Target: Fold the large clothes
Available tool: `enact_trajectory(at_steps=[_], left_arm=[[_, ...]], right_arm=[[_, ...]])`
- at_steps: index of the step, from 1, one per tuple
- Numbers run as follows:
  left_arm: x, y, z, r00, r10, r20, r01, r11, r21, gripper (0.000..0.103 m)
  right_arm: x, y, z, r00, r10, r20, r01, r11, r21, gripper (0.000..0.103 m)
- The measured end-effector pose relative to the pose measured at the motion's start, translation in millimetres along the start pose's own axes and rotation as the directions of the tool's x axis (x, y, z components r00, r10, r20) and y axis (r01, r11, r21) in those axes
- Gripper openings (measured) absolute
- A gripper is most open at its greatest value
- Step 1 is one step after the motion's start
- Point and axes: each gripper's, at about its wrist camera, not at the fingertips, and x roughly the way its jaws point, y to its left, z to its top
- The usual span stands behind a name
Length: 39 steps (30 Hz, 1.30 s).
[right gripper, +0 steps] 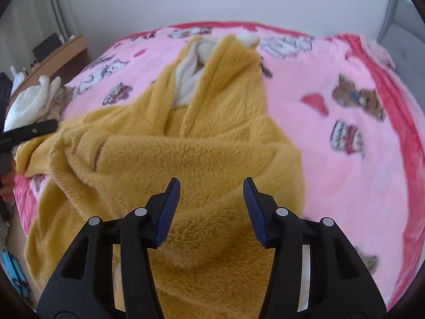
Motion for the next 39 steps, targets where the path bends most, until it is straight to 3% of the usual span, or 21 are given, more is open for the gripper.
enact_trajectory(at_steps=[1, 4, 6, 7, 8, 11, 15, 18, 20, 21, 22, 23, 24, 25, 29, 32, 34, 37, 39], left_arm=[[17, -4, 0, 1.0, 0.018, -0.017, -0.018, 1.0, 0.004, 0.075], [51, 12, -2, 0.99, 0.122, -0.072, -0.124, 0.992, -0.018, 0.062], [68, 35, -6, 0.988, 0.09, -0.126, -0.104, 0.989, -0.108, 0.054], [71, 49, -10, 0.989, 0.053, -0.138, -0.075, 0.984, -0.161, 0.041], [70, 59, -13, 0.99, 0.045, -0.133, -0.069, 0.981, -0.182, 0.028], [70, 72, -24, 0.992, 0.045, -0.122, -0.068, 0.98, -0.189, 0.011], [81, 67, -35, 0.986, 0.083, -0.146, -0.1, 0.988, -0.116, 0.01], [84, 75, -36, 0.988, 0.042, -0.146, -0.066, 0.984, -0.168, 0.01], [78, 73, -30, 0.988, 0.05, -0.149, -0.077, 0.981, -0.176, 0.01], [72, 67, -25, 0.986, 0.061, -0.156, -0.088, 0.981, -0.171, 0.013], [67, 63, -20, 0.985, 0.058, -0.16, -0.086, 0.981, -0.171, 0.03], [58, 56, -12, 0.987, 0.047, -0.156, -0.074, 0.982, -0.175, 0.062], [48, 48, -2, 0.99, 0.049, -0.134, -0.072, 0.983, -0.171, 0.08], [38, 40, 6, 0.993, 0.056, -0.101, -0.072, 0.985, -0.155, 0.094], [14, 8, 58, 0.992, 0.125, -0.025, -0.126, 0.991, -0.047, 0.094], [31, -2, 113, 0.976, 0.218, 0.018, -0.217, 0.975, -0.038, 0.094], [59, 2, 152, 0.966, 0.258, -0.011, -0.259, 0.965, -0.049, 0.094], [116, 0, 208, 0.977, 0.189, -0.097, -0.195, 0.979, -0.056, 0.094], [152, -6, 234, 0.966, 0.225, -0.129, -0.228, 0.973, -0.016, 0.094]], right_arm=[[6, -1, -1, 1.0, -0.024, -0.008, 0.024, 1.0, -0.005, 0.039], [31, -11, -5, 0.987, -0.143, -0.075, 0.14, 0.989, -0.043, 0.023], [40, -28, -7, 0.987, -0.135, -0.093, 0.134, 0.991, -0.008, 0.022], [43, -35, -7, 0.988, -0.124, -0.091, 0.126, 0.992, 0.011, 0.022], [46, -41, -6, 0.989, -0.114, -0.09, 0.117, 0.993, 0.022, 0.022], [57, -48, -8, 0.988, -0.115, -0.105, 0.117, 0.993, 0.018, 0.022], [70, -57, -17, 0.99, -0.082, -0.116, 0.09, 0.994, 0.067, 0.022], [70, -58, -19, 0.992, -0.078, -0.102, 0.085, 0.995, 0.059, 0.023], [56, -58, -14, 0.997, -0.022, -0.077, 0.029, 0.996, 0.087, 0.027], [48, -57, -10, 0.997, 0.016, -0.073, -0.008, 0.995, 0.103, 0.037], [36, -55, -3, 0.996, 0.068, -0.057, -0.061, 0.991, 0.119, 0.052], [26, -53, 4, 0.995, 0.094, -0.035, -0.089, 0.989, 0.122, 0.061], [9, -48, 16, 0.995, 0.099, 0.012, -0.1, 0.989, 0.106, 0.075], [-4, -44, 28, 0.994, 0.098, 0.052, -0.102, 0.991, 0.086, 0.081], [-22, -43, 86, 0.989, 0.098, 0.111, -0.104, 0.993, 0.052, 0.085], [3, -46, 155, 0.994, 0.051, 0.098, -0.055, 0.998, 0.031, 0.086], [28, -53, 193, 0.996, 0.069, 0.054, -0.071, 0.996, 0.046, 0.087], [72, -57, 251, 0.991, 0.124, 0.058, -0.129, 0.988, 0.09, 0.091], [102, -57, 276, 0.992, 0.126, -0.003, -0.125, 0.984, 0.125, 0.091]])
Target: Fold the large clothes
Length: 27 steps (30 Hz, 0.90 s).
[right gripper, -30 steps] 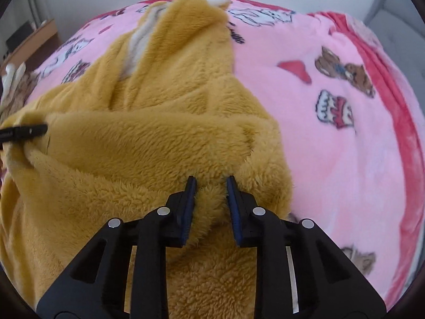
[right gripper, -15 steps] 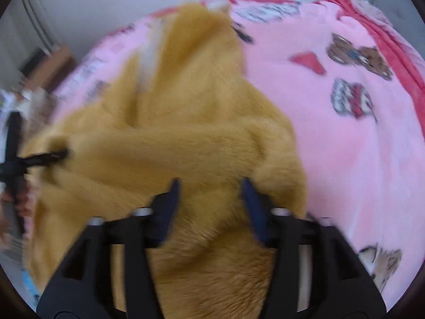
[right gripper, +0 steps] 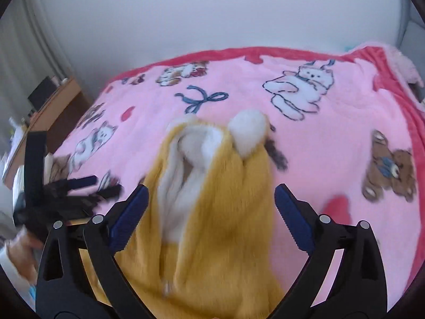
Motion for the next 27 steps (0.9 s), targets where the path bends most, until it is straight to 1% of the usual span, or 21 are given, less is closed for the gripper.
enact_trajectory(at_steps=[1, 2, 3, 5, 7, 8, 9, 10, 11, 13, 14, 15, 16, 18, 19, 20, 22, 23, 24, 26, 27], left_arm=[[11, -6, 10, 1.0, -0.001, -0.016, 0.001, 1.0, 0.009, 0.094], [26, -12, 22, 0.999, -0.01, -0.048, 0.011, 1.0, 0.028, 0.094], [41, -17, 31, 0.997, 0.002, -0.079, 0.001, 0.999, 0.042, 0.094], [60, -20, 38, 0.994, -0.001, -0.112, 0.004, 0.999, 0.033, 0.094], [81, -22, 44, 0.988, 0.005, -0.153, -0.003, 1.0, 0.011, 0.094], [91, -21, 45, 0.986, 0.01, -0.164, -0.012, 1.0, -0.009, 0.093], [97, -20, 46, 0.985, 0.013, -0.17, -0.017, 1.0, -0.019, 0.088], [103, -20, 45, 0.983, 0.015, -0.181, -0.019, 1.0, -0.019, 0.077], [110, -21, 46, 0.981, 0.015, -0.196, -0.017, 1.0, -0.009, 0.071], [121, -23, 42, 0.978, 0.039, -0.204, -0.034, 0.999, 0.029, 0.065], [125, -22, 39, 0.977, 0.047, -0.207, -0.039, 0.998, 0.041, 0.055], [128, -22, 37, 0.976, 0.055, -0.211, -0.046, 0.998, 0.044, 0.051], [130, -20, 35, 0.976, 0.052, -0.213, -0.044, 0.998, 0.04, 0.043], [128, -14, 32, 0.982, 0.035, -0.187, -0.032, 0.999, 0.018, 0.032], [126, -11, 32, 0.983, 0.029, -0.179, -0.027, 1.0, 0.011, 0.023], [123, -8, 32, 0.985, 0.013, -0.172, -0.014, 1.0, -0.002, 0.019], [114, 0, 33, 0.989, -0.02, -0.149, 0.016, 0.999, -0.027, 0.016], [105, 4, 33, 0.991, -0.035, -0.131, 0.03, 0.999, -0.039, 0.015], [96, 6, 34, 0.992, -0.052, -0.111, 0.047, 0.998, -0.05, 0.015], [63, 12, 29, 0.989, -0.141, -0.035, 0.139, 0.988, -0.067, 0.015], [46, 13, 26, 0.987, -0.16, 0.003, 0.16, 0.985, -0.057, 0.015]], right_arm=[[14, -2, 12, 1.0, 0.001, -0.015, 0.0, 1.0, 0.03, 0.091], [25, -3, 21, 1.0, 0.021, -0.023, -0.02, 0.999, 0.043, 0.091], [33, -2, 26, 0.999, 0.03, -0.038, -0.029, 0.999, 0.04, 0.091], [55, -4, 34, 0.996, -0.028, -0.082, 0.031, 0.999, 0.031, 0.087], [69, -6, 33, 0.992, -0.073, -0.107, 0.074, 0.997, 0.004, 0.07], [76, -8, 32, 0.987, -0.107, -0.123, 0.106, 0.994, -0.017, 0.068], [80, -10, 27, 0.983, -0.125, -0.133, 0.122, 0.992, -0.031, 0.067], [85, -12, 23, 0.978, -0.146, -0.149, 0.139, 0.989, -0.054, 0.058], [91, -15, 20, 0.973, -0.156, -0.169, 0.146, 0.987, -0.071, 0.055], [97, -20, 14, 0.973, -0.143, -0.179, 0.131, 0.988, -0.079, 0.04], [100, -23, 10, 0.973, -0.136, -0.185, 0.122, 0.989, -0.082, 0.035], [103, -26, 8, 0.973, -0.131, -0.19, 0.117, 0.99, -0.081, 0.022], [106, -29, 5, 0.973, -0.127, -0.193, 0.114, 0.991, -0.076, 0.018], [105, -32, 1, 0.979, -0.09, -0.182, 0.08, 0.995, -0.064, 0.015], [104, -33, -1, 0.983, -0.073, -0.169, 0.064, 0.996, -0.057, 0.014], [101, -35, -1, 0.986, -0.061, -0.155, 0.055, 0.998, -0.043, 0.013], [91, -36, 1, 0.993, -0.025, -0.117, 0.024, 1.0, -0.008, 0.012], [81, -33, 3, 0.996, 0.015, -0.084, -0.016, 1.0, -0.007, 0.012], [68, -28, 5, 0.998, 0.037, -0.042, -0.038, 0.999, -0.028, 0.011], [43, -15, 6, 0.999, 0.048, 0.014, -0.047, 0.995, -0.086, 0.011], [24, -7, 4, 0.996, 0.07, 0.048, -0.064, 0.991, -0.116, 0.011]])
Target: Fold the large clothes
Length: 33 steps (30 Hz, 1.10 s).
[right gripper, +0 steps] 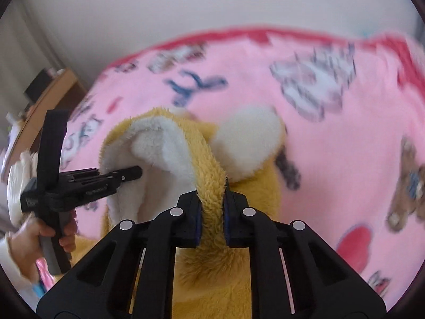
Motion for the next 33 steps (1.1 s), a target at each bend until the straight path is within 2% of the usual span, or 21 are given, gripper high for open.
enact_trajectory(at_steps=[3, 5, 8, 10, 11, 13, 15, 18, 20, 21, 23, 24, 26, 27, 28, 29, 30, 31, 32, 33], left_arm=[[-63, -5, -22, 0.991, -0.072, 0.111, 0.069, 0.997, 0.033, 0.015], [-106, -2, -50, 0.974, -0.125, 0.188, 0.118, 0.992, 0.048, 0.015], [-151, -1, -110, 0.954, -0.164, 0.253, 0.147, 0.986, 0.084, 0.015], [-166, 2, -160, 0.956, -0.154, 0.252, 0.138, 0.987, 0.079, 0.016], [-169, 2, -183, 0.958, -0.14, 0.25, 0.125, 0.989, 0.075, 0.016], [-167, 2, -232, 0.965, -0.094, 0.245, 0.081, 0.995, 0.062, 0.019], [-155, -1, -281, 0.977, -0.036, 0.208, 0.024, 0.998, 0.059, 0.019], [-131, 1, -325, 0.987, -0.021, 0.162, 0.014, 0.999, 0.044, 0.019], [-120, -2, -349, 0.98, 0.011, 0.2, -0.029, 0.996, 0.089, 0.02], [-118, -7, -360, 0.968, 0.037, 0.247, -0.074, 0.987, 0.143, 0.02], [-121, -16, -370, 0.954, 0.06, 0.293, -0.121, 0.974, 0.193, 0.022], [-123, -16, -373, 0.953, 0.06, 0.298, -0.124, 0.972, 0.198, 0.024], [-134, -13, -376, 0.959, 0.04, 0.281, -0.094, 0.979, 0.182, 0.032], [-143, -12, -377, 0.963, 0.039, 0.267, -0.09, 0.98, 0.18, 0.033], [-157, -12, -379, 0.965, 0.047, 0.26, -0.096, 0.979, 0.178, 0.039], [-170, -13, -381, 0.964, 0.069, 0.258, -0.116, 0.978, 0.171, 0.062], [-194, -12, -384, 0.955, 0.12, 0.27, -0.162, 0.977, 0.139, 0.076], [-214, -11, -386, 0.946, 0.13, 0.298, -0.171, 0.978, 0.116, 0.093], [-234, -10, -389, 0.937, 0.125, 0.326, -0.166, 0.981, 0.103, 0.095], [-260, -10, -389, 0.931, 0.123, 0.343, -0.165, 0.982, 0.097, 0.096]], right_arm=[[-56, 24, -12, 0.996, 0.029, 0.082, -0.021, 0.996, -0.087, 0.011], [-98, 41, -35, 0.988, 0.067, 0.139, -0.047, 0.988, -0.144, 0.011], [-139, 62, -81, 0.981, 0.102, 0.168, -0.064, 0.975, -0.214, 0.011], [-157, 74, -125, 0.981, 0.116, 0.158, -0.081, 0.973, -0.216, 0.011], [-165, 79, -153, 0.981, 0.117, 0.154, -0.085, 0.976, -0.203, 0.011], [-174, 87, -195, 0.985, 0.069, 0.156, -0.037, 0.979, -0.202, 0.011], [-171, 89, -235, 0.994, 0.037, 0.103, -0.018, 0.983, -0.182, 0.011], [-152, 80, -294, 1.0, -0.025, 0.009, 0.026, 0.989, -0.147, 0.011], [-140, 71, -327, 0.998, -0.048, -0.027, 0.044, 0.993, -0.113, 0.011], [-139, 70, -337, 0.998, -0.052, -0.024, 0.049, 0.993, -0.107, 0.011], [-143, 71, -351, 0.999, -0.049, 0.015, 0.05, 0.993, -0.108, 0.012], [-147, 72, -352, 0.999, -0.036, 0.029, 0.039, 0.994, -0.107, 0.015], [-163, 75, -347, 0.998, -0.023, 0.06, 0.029, 0.996, -0.087, 0.018], [-172, 77, -346, 0.998, -0.008, 0.062, 0.013, 0.997, -0.072, 0.022], [-181, 79, -343, 0.998, 0.008, 0.055, -0.005, 0.998, -0.055, 0.024], [-195, 81, -337, 0.999, 0.032, 0.041, -0.031, 0.999, -0.026, 0.025], [-204, 85, -336, 0.999, 0.035, 0.033, -0.034, 0.999, -0.011, 0.028], [-219, 89, -330, 0.999, 0.04, 0.025, -0.04, 0.999, 0.008, 0.032], [-235, 92, -323, 0.998, 0.049, 0.034, -0.05, 0.999, 0.022, 0.035], [-248, 98, -322, 0.997, 0.053, 0.058, -0.055, 0.998, 0.035, 0.063]])
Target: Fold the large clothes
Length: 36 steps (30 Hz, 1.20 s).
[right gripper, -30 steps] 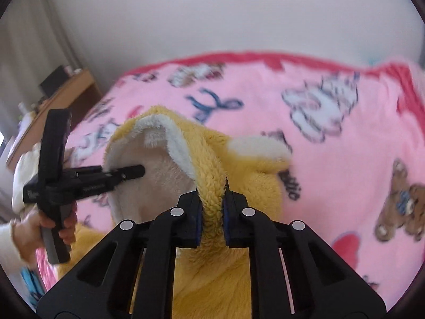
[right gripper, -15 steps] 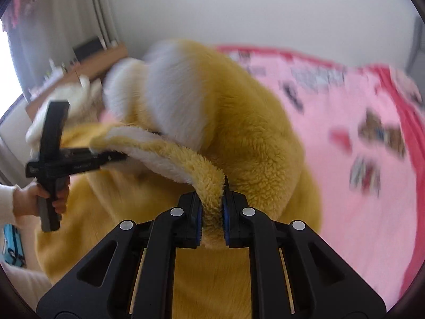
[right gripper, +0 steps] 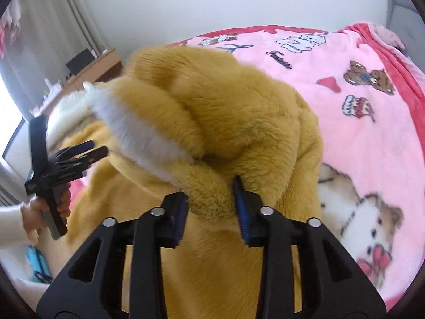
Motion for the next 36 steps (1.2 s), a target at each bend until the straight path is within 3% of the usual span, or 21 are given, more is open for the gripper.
enact_trajectory(at_steps=[1, 2, 6, 9, 10, 11, 12, 13, 15, 16, 17, 18, 19, 20, 23, 28, 32, 35, 36], left_arm=[[-13, 1, 8, 1.0, 0.006, -0.017, -0.006, 1.0, 0.007, 0.097], [-18, 2, 15, 0.999, 0.003, -0.037, -0.003, 1.0, 0.01, 0.097], [-21, -1, 53, 0.985, -0.09, -0.149, 0.085, 0.996, -0.04, 0.097], [10, -7, 86, 0.931, -0.256, -0.261, 0.206, 0.957, -0.203, 0.097], [28, -6, 92, 0.895, -0.342, -0.287, 0.255, 0.919, -0.299, 0.097], [51, -5, 96, 0.846, -0.429, -0.318, 0.29, 0.869, -0.401, 0.097], [72, -2, 100, 0.815, -0.482, -0.322, 0.301, 0.827, -0.476, 0.097], [86, -4, 98, 0.794, -0.511, -0.33, 0.301, 0.802, -0.517, 0.097], [114, -7, 91, 0.777, -0.53, -0.339, 0.271, 0.768, -0.58, 0.096], [129, -11, 86, 0.765, -0.543, -0.346, 0.264, 0.755, -0.6, 0.093], [139, -17, 82, 0.763, -0.531, -0.368, 0.252, 0.769, -0.587, 0.092], [145, -23, 81, 0.768, -0.51, -0.389, 0.242, 0.792, -0.561, 0.091], [150, -29, 75, 0.785, -0.456, -0.419, 0.212, 0.834, -0.51, 0.088], [153, -32, 66, 0.788, -0.421, -0.449, 0.177, 0.854, -0.49, 0.086], [149, -33, 32, 0.778, -0.422, -0.465, 0.159, 0.849, -0.505, 0.084], [130, -30, -21, 0.783, -0.416, -0.463, 0.203, 0.874, -0.442, 0.084], [111, -37, -34, 0.818, -0.406, -0.407, 0.266, 0.895, -0.358, 0.086], [100, -27, -24, 0.795, -0.47, -0.384, 0.291, 0.851, -0.438, 0.09], [95, -19, -21, 0.793, -0.481, -0.373, 0.293, 0.838, -0.46, 0.091]], right_arm=[[-22, 5, 7, 0.998, -0.001, 0.07, 0.0, 1.0, 0.023, 0.09], [-36, 7, 15, 0.993, 0.002, 0.118, -0.006, 0.999, 0.039, 0.091], [-57, 7, 48, 0.991, 0.058, 0.123, -0.07, 0.993, 0.096, 0.091], [-37, 3, 85, 0.993, 0.094, 0.074, -0.102, 0.989, 0.11, 0.091], [-19, 0, 100, 0.996, 0.091, 0.025, -0.093, 0.985, 0.145, 0.087], [1, -4, 112, 0.995, 0.098, -0.026, -0.092, 0.977, 0.191, 0.085], [14, -6, 117, 0.992, 0.113, -0.049, -0.099, 0.97, 0.22, 0.076], [28, -11, 124, 0.989, 0.145, -0.033, -0.132, 0.958, 0.254, 0.069], [50, -14, 130, 0.981, 0.195, -0.013, -0.183, 0.94, 0.289, 0.07], [68, -15, 132, 0.977, 0.206, -0.047, -0.185, 0.942, 0.28, 0.069], [83, -11, 128, 0.979, 0.177, -0.104, -0.146, 0.956, 0.256, 0.065], [94, -7, 123, 0.979, 0.138, -0.148, -0.102, 0.968, 0.228, 0.053], [107, -5, 113, 0.973, 0.112, -0.203, -0.071, 0.977, 0.199, 0.045], [117, -2, 100, 0.966, 0.086, -0.243, -0.043, 0.983, 0.179, 0.04], [119, 2, 52, 0.95, 0.101, -0.296, -0.054, 0.985, 0.163, 0.034], [109, 10, -6, 0.946, 0.09, -0.312, -0.063, 0.993, 0.096, 0.03], [98, 10, -22, 0.957, 0.095, -0.273, -0.067, 0.992, 0.108, 0.03], [87, 13, -9, 0.965, 0.122, -0.232, -0.099, 0.989, 0.109, 0.04], [81, 14, -2, 0.968, 0.138, -0.208, -0.115, 0.987, 0.115, 0.048]])
